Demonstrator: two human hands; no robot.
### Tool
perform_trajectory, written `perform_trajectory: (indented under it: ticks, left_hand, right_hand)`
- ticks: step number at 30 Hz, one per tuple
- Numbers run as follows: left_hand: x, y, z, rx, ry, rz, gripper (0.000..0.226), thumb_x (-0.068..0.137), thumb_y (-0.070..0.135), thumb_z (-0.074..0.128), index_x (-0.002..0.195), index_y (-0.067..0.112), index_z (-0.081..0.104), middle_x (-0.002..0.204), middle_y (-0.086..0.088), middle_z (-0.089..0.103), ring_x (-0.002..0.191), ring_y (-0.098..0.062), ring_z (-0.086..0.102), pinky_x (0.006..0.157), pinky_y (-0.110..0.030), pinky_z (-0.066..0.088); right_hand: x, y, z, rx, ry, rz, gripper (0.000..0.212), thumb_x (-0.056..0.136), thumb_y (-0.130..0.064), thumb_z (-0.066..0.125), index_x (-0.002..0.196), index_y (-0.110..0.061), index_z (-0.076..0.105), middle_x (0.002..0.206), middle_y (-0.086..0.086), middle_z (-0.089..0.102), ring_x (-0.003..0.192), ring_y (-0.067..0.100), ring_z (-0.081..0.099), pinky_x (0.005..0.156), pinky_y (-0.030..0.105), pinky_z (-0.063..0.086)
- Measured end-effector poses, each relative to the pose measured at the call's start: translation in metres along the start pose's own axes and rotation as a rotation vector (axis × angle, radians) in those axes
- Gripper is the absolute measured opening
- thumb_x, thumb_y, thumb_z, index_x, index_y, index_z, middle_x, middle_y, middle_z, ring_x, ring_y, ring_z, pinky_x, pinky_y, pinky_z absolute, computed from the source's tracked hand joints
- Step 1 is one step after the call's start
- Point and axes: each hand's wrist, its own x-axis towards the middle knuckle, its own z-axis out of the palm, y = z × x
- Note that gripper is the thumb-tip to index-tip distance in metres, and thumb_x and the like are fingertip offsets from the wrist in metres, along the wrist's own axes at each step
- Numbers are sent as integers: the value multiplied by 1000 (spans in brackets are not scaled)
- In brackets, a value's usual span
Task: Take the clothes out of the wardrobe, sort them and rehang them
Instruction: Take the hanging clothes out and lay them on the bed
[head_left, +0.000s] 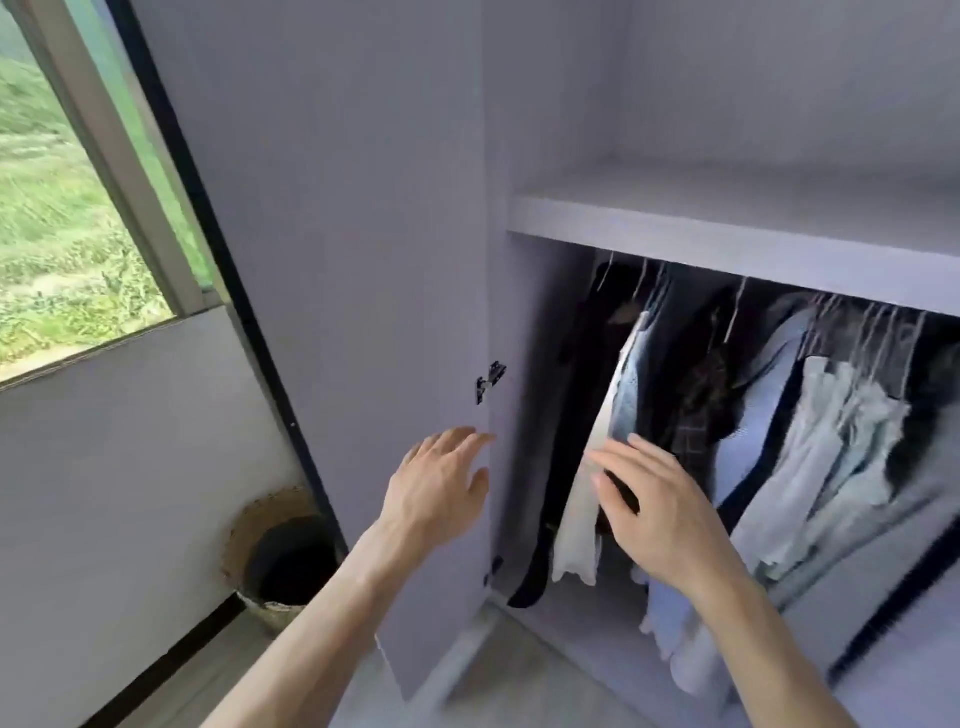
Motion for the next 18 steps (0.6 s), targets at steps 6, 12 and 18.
perform_trajectory:
  ticks: [6, 12, 18]
  left_hand:
    - [104, 27, 9, -118, -54, 62, 49, 100, 30, 44, 148, 36, 38, 154, 15, 37, 141, -14, 35, 108, -32, 37]
    - [208, 25, 36, -220, -124, 55, 52, 98, 34, 48, 148, 32, 38, 151, 7, 42, 135, -18, 44, 110, -38, 40]
    - [289, 29, 65, -261, -226, 63, 51, 100, 34, 48, 150, 27, 36, 153, 2, 35, 134, -21, 43, 109, -38, 41]
  right_hand:
    - [57, 43, -48, -139, 185, 106, 46, 101, -43, 43, 145, -32, 48, 156, -10, 37, 149, 8, 19, 119, 27, 15]
    - [152, 69, -94, -442, 455, 142, 58, 99, -47, 31, 153, -28, 33, 162, 7, 26, 151, 27, 15, 119, 55, 17]
    - [229, 110, -95, -654, 471, 252, 57, 101, -47, 23, 156, -36, 19, 164, 3, 20, 152, 26, 12, 121, 59, 3]
